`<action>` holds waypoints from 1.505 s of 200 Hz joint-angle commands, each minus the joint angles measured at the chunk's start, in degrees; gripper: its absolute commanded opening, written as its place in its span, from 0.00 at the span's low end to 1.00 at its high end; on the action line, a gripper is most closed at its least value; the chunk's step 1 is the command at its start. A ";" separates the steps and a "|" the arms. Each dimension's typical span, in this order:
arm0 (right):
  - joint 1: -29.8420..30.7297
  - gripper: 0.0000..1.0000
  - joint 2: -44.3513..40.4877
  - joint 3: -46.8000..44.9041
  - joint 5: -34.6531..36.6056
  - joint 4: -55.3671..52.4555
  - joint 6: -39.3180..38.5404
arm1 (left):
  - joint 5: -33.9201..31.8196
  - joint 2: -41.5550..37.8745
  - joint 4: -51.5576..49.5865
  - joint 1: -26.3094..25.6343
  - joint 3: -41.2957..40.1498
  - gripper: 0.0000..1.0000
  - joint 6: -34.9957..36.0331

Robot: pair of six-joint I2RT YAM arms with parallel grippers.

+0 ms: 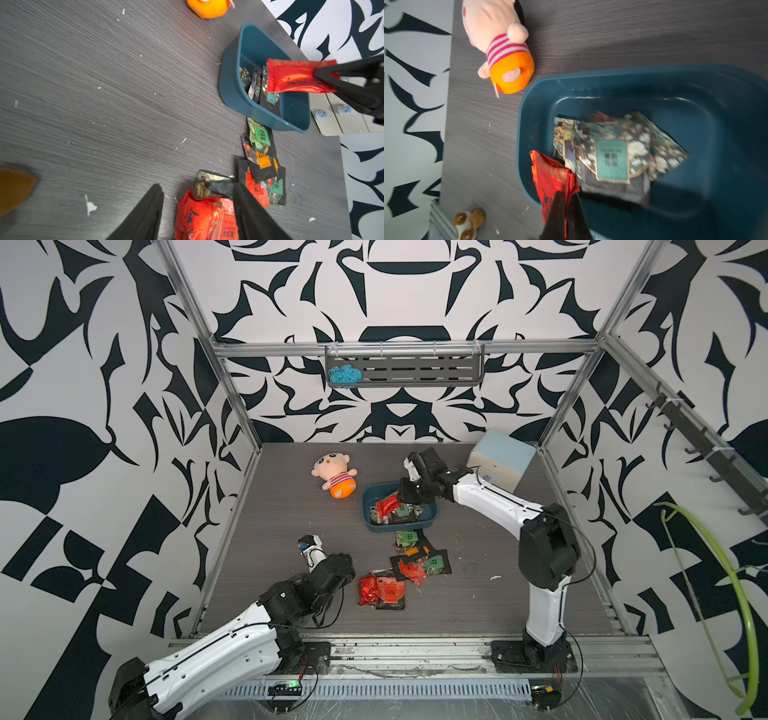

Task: Put the tea bags into the storage box
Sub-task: Place the tea bag in the storage box.

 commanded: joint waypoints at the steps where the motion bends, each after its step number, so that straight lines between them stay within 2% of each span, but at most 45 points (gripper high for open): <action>1: 1.05 0.00 2.60 5.90 2.31 -6.25 -3.31 | -1.90 -0.36 -2.15 0.62 -1.59 0.60 -0.47; 32: 1.40 0.00 5.75 9.06 3.45 -7.23 -3.71 | -1.26 0.10 -1.47 1.03 -1.67 0.60 -0.05; 64: 1.49 0.00 8.02 11.02 0.52 -5.97 -2.58 | -1.19 1.00 -0.99 1.31 -1.85 0.61 -0.17; 96: 2.32 0.00 11.18 16.53 3.16 -9.25 -4.59 | -0.28 1.79 -0.54 1.73 -1.63 0.61 0.39; 163: 2.33 0.00 17.28 23.29 3.08 -11.19 -3.30 | 0.82 2.25 -0.03 2.54 -1.62 0.61 0.98; 186: 2.33 0.05 18.24 25.39 3.29 -10.69 -2.94 | 1.37 2.70 0.78 2.65 -1.77 0.61 1.09; 218: 2.33 0.23 19.24 27.56 3.55 -11.51 -3.27 | 2.34 3.73 0.91 2.74 -1.33 0.61 1.35; 238: 2.33 0.29 18.04 26.89 4.78 -12.05 -4.02 | 2.89 4.17 0.71 2.81 -1.15 0.61 1.53; 272: 2.31 0.38 12.02 22.38 8.78 -11.99 -6.39 | 3.97 4.00 0.21 2.83 -0.46 0.61 1.69; 301: 2.33 0.39 4.56 16.85 12.80 -12.06 -8.77 | 5.76 4.00 0.29 2.83 0.65 0.61 2.04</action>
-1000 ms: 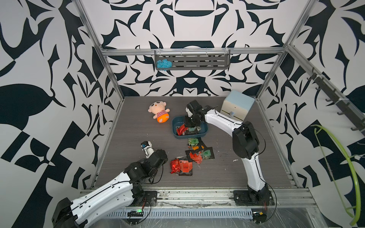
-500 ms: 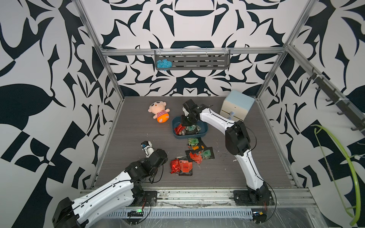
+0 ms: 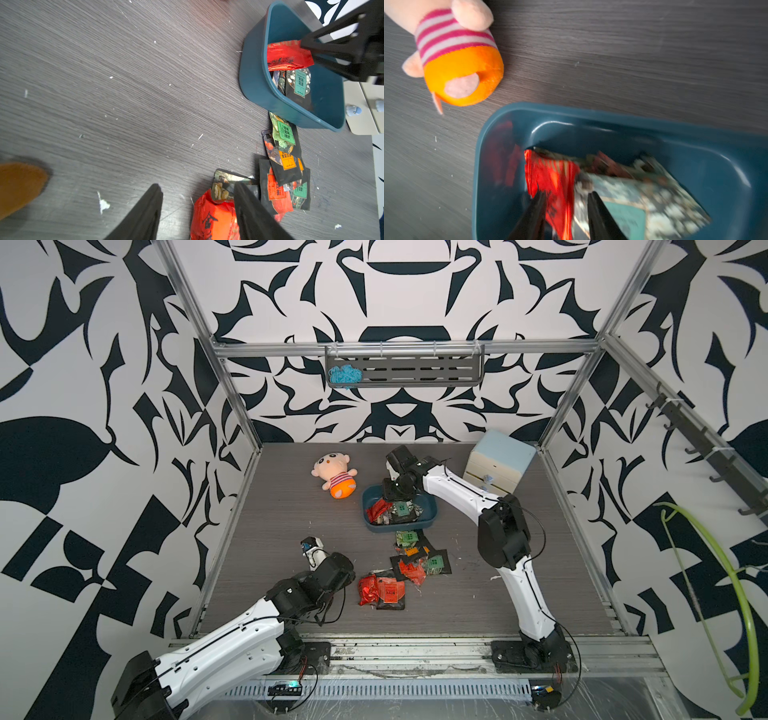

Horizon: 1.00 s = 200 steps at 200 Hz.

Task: Put the tea bags into the storage box
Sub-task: Place the tea bag in the storage box, then pick up the tea bag from the center of the board.

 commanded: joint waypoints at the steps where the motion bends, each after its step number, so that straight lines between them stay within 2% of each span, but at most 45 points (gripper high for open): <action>1: 0.34 0.39 -10.05 -3.09 5.22 -0.28 -3.22 | 2.13 -0.09 -0.27 0.27 1.86 0.61 1.15; 26: 0.27 0.39 -18.31 -10.99 6.27 1.04 -4.60 | 5.29 0.60 2.11 0.27 2.41 0.61 1.47; 43: 0.02 0.40 -25.41 -19.17 3.73 4.77 -4.26 | 7.90 2.00 4.33 0.27 2.75 0.61 1.65; 63: -1.45 0.42 -34.66 -31.77 -1.72 11.66 -0.66 | 10.86 4.97 5.57 0.20 4.66 0.60 1.93; 88: -4.97 0.45 -45.70 -49.00 -6.84 20.36 4.94 | 14.85 10.77 6.93 -0.11 7.91 0.50 2.40; 122: -8.26 0.47 -56.48 -65.64 -7.36 23.75 9.08 | 16.00 19.22 10.90 -4.05 11.67 0.46 2.66; 160: -9.80 0.46 -61.34 -76.94 -8.54 28.14 14.71 | 17.77 28.28 13.86 -4.56 15.84 0.46 3.77; 200: -10.73 0.43 -59.59 -82.32 -9.47 35.59 19.55 | 20.40 38.67 16.70 -4.56 21.68 0.46 5.41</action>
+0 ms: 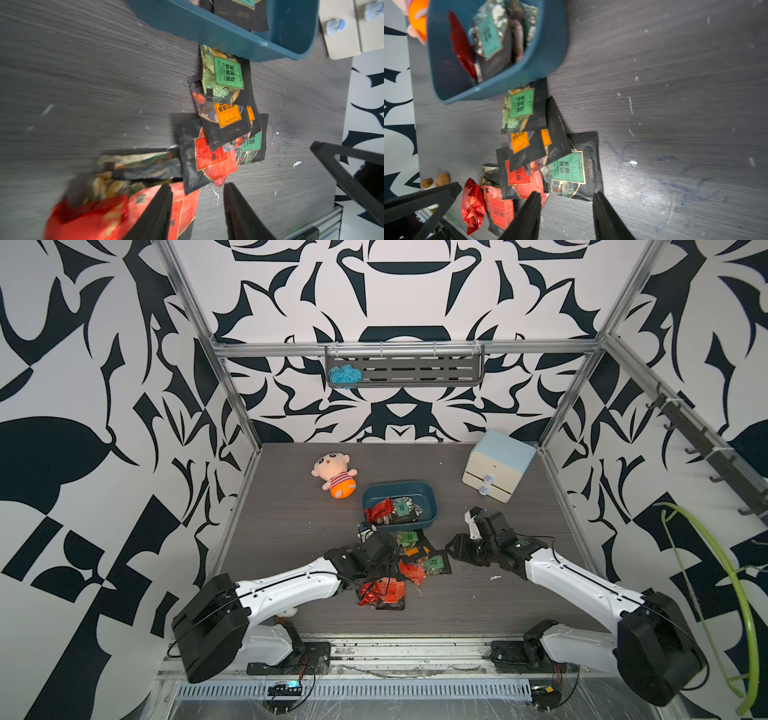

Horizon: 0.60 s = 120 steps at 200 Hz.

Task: Put the tea bags into the storage box
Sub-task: Pick up the tea bag from the center of the board.

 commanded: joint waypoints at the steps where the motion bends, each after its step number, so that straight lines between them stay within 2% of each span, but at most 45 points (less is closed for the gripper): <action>1: -0.55 0.43 0.95 -1.35 -1.73 8.46 4.63 | 2.47 4.31 2.39 -0.04 3.86 0.46 2.01; 20: -0.73 0.41 4.22 -0.57 -3.40 9.86 4.61 | 3.82 7.97 3.08 0.00 6.27 0.45 2.60; 36: -0.86 0.38 6.99 0.51 -4.55 10.24 4.17 | 4.64 10.29 3.52 0.01 7.83 0.36 2.66; 58: -0.90 0.37 9.89 0.98 -5.36 11.52 3.97 | 5.23 12.95 3.91 0.01 9.44 0.33 2.83; 120: -0.99 0.35 14.52 5.32 -1.01 2.69 -0.67 | 9.00 20.30 5.20 0.00 13.32 0.28 2.83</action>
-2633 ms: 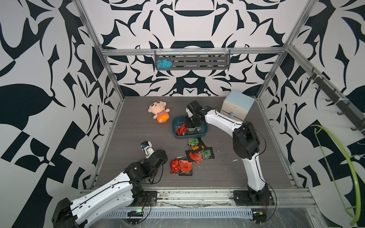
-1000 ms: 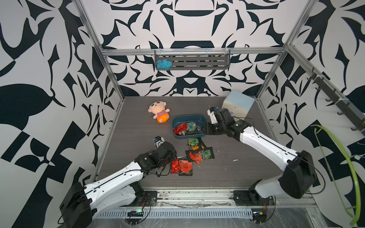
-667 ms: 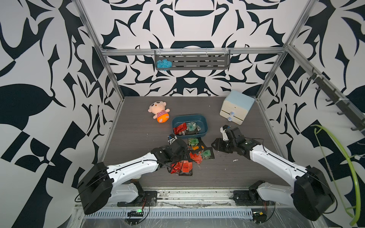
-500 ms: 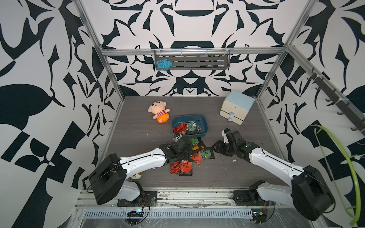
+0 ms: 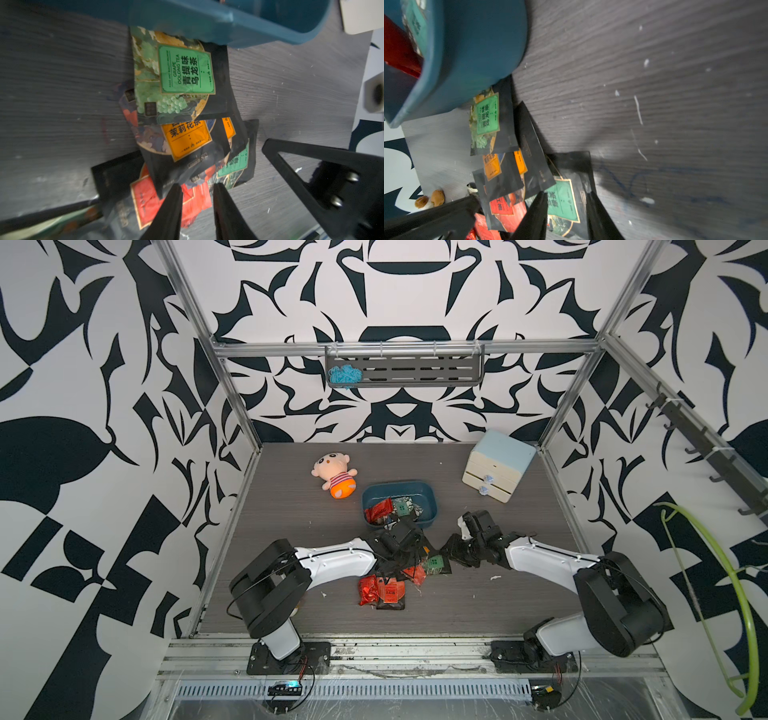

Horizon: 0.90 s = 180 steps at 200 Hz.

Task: Put the tea bags into the storage box
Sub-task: Pick up the tea bag from the center of the board.

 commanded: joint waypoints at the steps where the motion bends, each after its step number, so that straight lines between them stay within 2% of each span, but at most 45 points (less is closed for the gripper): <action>1: -0.22 0.35 -0.09 2.39 2.06 -3.25 -2.82 | 3.02 2.38 1.11 0.01 1.96 0.28 0.80; 86: -0.22 0.34 1.54 2.10 2.04 -4.73 -4.08 | 5.52 8.47 2.13 -1.09 5.41 0.21 -0.06; 180: -0.14 0.35 3.24 -0.37 -0.38 -2.44 -3.09 | 5.24 11.11 1.26 -1.94 3.69 0.15 -1.57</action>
